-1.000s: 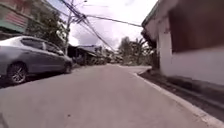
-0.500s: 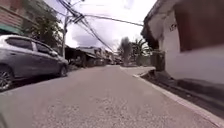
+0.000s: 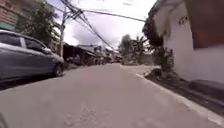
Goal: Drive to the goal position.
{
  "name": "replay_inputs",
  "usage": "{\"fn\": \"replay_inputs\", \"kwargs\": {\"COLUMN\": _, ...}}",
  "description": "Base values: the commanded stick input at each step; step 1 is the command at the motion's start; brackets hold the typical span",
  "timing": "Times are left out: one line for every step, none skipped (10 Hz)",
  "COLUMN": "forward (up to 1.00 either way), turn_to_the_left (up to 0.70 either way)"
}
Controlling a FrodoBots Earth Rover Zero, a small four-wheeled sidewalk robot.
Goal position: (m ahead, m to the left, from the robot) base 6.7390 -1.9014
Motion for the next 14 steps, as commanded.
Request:
{"fn": "replay_inputs", "kwargs": {"forward": 1.00, "turn_to_the_left": 0.00}}
{"fn": "replay_inputs", "kwargs": {"forward": 1.00, "turn_to_the_left": 0.00}}
{"fn": "replay_inputs", "kwargs": {"forward": 1.00, "turn_to_the_left": 0.00}}
{"fn": "replay_inputs", "kwargs": {"forward": 1.00, "turn_to_the_left": 0.00}}
{"fn": "replay_inputs", "kwargs": {"forward": 1.00, "turn_to_the_left": 0.00}}
{"fn": "replay_inputs", "kwargs": {"forward": 1.00, "turn_to_the_left": 0.00}}
{"fn": "replay_inputs", "kwargs": {"forward": 1.00, "turn_to_the_left": 0.00}}
{"fn": "replay_inputs", "kwargs": {"forward": 1.00, "turn_to_the_left": 0.00}}
{"fn": "replay_inputs", "kwargs": {"forward": 1.00, "turn_to_the_left": 0.00}}
{"fn": "replay_inputs", "kwargs": {"forward": 1.00, "turn_to_the_left": 0.00}}
{"fn": "replay_inputs", "kwargs": {"forward": 1.00, "turn_to_the_left": 0.00}}
{"fn": "replay_inputs", "kwargs": {"forward": 1.00, "turn_to_the_left": 0.00}}
{"fn": "replay_inputs", "kwargs": {"forward": 1.00, "turn_to_the_left": 0.00}}
{"fn": "replay_inputs", "kwargs": {"forward": 1.00, "turn_to_the_left": 0.00}}
